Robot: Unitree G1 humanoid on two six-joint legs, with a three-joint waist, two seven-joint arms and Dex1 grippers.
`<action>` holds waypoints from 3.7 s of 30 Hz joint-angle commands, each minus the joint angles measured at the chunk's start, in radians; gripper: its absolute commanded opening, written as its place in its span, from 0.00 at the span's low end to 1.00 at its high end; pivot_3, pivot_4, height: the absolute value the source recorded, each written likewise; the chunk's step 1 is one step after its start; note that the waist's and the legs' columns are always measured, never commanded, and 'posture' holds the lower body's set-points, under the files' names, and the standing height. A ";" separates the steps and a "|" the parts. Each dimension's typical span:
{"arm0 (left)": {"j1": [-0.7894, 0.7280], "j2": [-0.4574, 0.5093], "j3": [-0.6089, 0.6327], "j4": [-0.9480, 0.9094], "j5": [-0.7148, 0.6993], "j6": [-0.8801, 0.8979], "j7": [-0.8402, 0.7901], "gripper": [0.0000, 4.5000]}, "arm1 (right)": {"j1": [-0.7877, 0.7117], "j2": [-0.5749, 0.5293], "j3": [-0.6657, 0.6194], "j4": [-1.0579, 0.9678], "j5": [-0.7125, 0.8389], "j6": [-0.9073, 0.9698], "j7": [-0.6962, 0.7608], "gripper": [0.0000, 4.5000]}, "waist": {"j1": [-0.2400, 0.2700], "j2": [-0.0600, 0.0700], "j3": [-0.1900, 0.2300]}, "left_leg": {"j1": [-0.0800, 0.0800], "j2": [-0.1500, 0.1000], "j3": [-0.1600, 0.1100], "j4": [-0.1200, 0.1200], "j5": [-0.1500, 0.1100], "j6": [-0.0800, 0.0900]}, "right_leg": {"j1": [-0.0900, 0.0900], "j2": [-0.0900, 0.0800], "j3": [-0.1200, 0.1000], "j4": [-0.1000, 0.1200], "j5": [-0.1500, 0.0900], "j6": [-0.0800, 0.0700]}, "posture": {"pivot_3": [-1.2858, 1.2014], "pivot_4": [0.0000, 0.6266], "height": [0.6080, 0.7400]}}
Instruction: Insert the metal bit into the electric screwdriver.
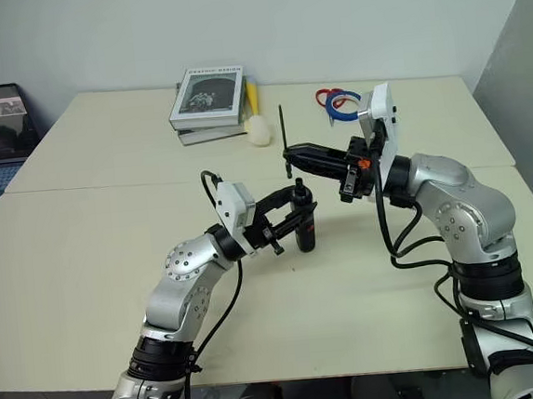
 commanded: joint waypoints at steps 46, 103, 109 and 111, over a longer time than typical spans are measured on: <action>-0.004 0.015 -0.012 -0.007 0.022 -0.013 -0.002 0.37 | -0.008 -0.092 0.016 -0.006 -0.001 0.011 0.097 0.00 | 0.003 0.000 0.000 | 0.001 0.000 0.000 -0.012 0.000 0.000 | 0.000 0.000 0.000 -0.009 0.004 0.006 | 0.52 0.24 1.00; -0.047 0.009 -0.012 0.017 0.026 -0.018 0.005 0.37 | 0.016 -0.129 -0.045 -0.049 0.016 0.071 0.047 0.94 | 0.007 0.000 0.000 | 0.002 0.000 0.000 -0.012 0.000 0.000 | 0.001 0.000 0.000 -0.009 0.004 0.006 | 0.52 0.24 1.00; -0.154 0.047 0.016 0.028 0.078 -0.019 0.038 0.37 | 0.067 -0.175 -0.093 -0.118 0.032 0.082 0.024 1.00 | 0.008 0.000 0.000 | 0.001 0.000 0.000 -0.012 0.000 0.000 | 0.001 0.000 0.000 -0.009 0.004 0.006 | 0.52 0.24 1.00; -0.197 0.066 0.024 0.039 0.099 -0.007 0.051 0.37 | 0.089 -0.196 -0.107 -0.143 0.037 0.087 0.021 1.00 | 0.007 0.000 0.000 | 0.001 0.000 0.000 -0.012 0.000 0.000 | 0.000 0.000 0.000 -0.009 0.004 0.006 | 0.52 0.24 1.00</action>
